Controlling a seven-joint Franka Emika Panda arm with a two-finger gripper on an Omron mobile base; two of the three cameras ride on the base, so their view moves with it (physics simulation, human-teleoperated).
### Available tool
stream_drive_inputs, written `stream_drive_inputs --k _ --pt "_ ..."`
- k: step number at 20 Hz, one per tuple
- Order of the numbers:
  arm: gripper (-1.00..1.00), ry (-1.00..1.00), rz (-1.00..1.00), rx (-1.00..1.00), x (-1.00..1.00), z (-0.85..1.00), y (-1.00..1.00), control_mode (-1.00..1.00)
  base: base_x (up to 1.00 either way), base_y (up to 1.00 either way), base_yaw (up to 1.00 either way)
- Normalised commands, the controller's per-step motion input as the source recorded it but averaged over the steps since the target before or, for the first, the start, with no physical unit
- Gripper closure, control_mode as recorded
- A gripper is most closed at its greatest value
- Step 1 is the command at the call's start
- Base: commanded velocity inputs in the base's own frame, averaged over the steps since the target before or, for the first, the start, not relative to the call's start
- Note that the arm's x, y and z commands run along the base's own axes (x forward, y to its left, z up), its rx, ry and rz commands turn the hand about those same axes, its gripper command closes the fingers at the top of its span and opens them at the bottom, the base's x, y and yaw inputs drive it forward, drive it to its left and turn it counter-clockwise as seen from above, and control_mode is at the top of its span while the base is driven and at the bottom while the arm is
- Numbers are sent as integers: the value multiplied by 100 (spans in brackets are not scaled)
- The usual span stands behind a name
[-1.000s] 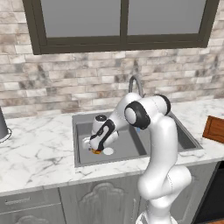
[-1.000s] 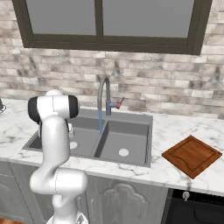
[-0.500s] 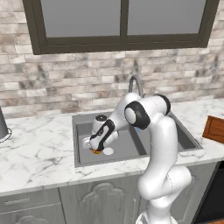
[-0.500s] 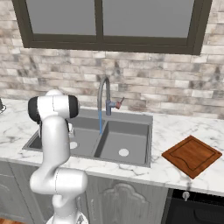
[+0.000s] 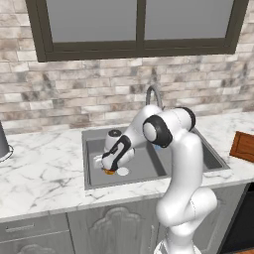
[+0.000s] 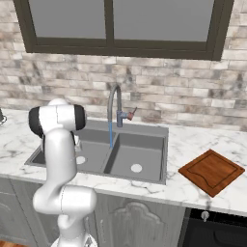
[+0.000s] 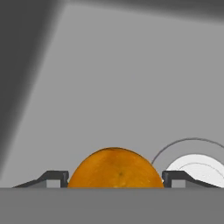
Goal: Pick the orange from the sink and place it on the cutting board to airdry. Then turn off the sink faucet.
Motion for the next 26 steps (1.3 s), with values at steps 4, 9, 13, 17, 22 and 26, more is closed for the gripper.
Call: stream_drive_inputs --k 4,9,13,17,22,26 --pt "100 0 0 0 -9 29 0 -100 0 0 0" --pt "100 0 0 0 -2 41 -5 -100 0 0 0" --pt "100 3 0 1 0 47 -19 -100 0 0 0" --pt "100 3 0 2 -1 50 -25 -100 0 0 0" --pt "100 0 0 0 -2 53 -15 -100 0 0 0" --pt "100 0 0 0 -6 47 -19 -100 0 0 0"
